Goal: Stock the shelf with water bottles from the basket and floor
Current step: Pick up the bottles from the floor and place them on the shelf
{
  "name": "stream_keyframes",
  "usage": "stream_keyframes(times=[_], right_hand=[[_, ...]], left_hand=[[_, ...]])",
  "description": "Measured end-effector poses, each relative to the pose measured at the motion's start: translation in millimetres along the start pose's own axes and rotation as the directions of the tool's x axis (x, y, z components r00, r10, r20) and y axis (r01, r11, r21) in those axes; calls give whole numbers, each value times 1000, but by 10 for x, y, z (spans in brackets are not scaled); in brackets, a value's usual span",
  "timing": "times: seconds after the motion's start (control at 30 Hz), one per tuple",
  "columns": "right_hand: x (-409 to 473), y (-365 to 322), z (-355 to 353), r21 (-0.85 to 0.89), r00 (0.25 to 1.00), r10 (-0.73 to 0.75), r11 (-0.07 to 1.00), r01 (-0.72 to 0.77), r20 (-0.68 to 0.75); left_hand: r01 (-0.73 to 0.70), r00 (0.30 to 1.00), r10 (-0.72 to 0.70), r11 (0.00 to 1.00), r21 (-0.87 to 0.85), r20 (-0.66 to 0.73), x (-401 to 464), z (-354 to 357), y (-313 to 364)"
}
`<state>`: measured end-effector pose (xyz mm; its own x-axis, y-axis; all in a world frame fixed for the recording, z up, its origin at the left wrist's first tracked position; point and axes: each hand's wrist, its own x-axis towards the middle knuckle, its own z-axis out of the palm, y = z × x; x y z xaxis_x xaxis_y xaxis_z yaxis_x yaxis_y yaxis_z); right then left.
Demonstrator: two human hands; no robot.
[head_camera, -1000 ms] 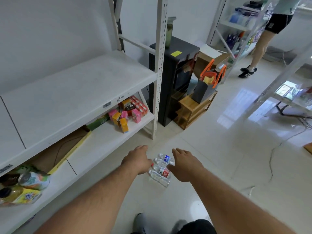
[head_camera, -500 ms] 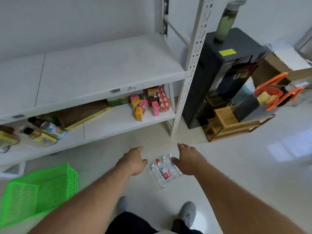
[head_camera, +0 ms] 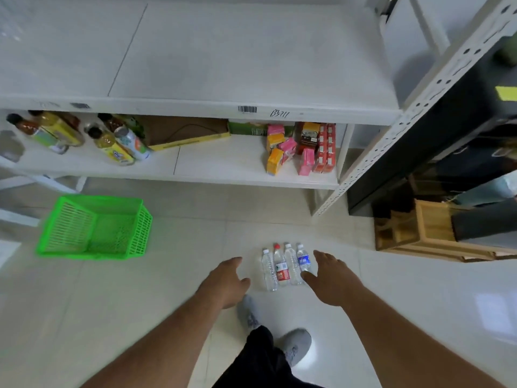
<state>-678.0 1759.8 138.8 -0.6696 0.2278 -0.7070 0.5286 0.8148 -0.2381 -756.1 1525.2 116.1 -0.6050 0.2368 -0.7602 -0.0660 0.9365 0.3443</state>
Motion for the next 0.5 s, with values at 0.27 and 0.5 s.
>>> stream_keyframes(times=[0.27,0.5], right_hand=[[433,-105,-36,29,997,52,998,-53,63],[980,-8,30,41,990,40,998,-47,138]], left_hand=[[-13,1000,17,989,-148,23,432,150,34],[97,995,-99,960,-262,5,768,420,-23]])
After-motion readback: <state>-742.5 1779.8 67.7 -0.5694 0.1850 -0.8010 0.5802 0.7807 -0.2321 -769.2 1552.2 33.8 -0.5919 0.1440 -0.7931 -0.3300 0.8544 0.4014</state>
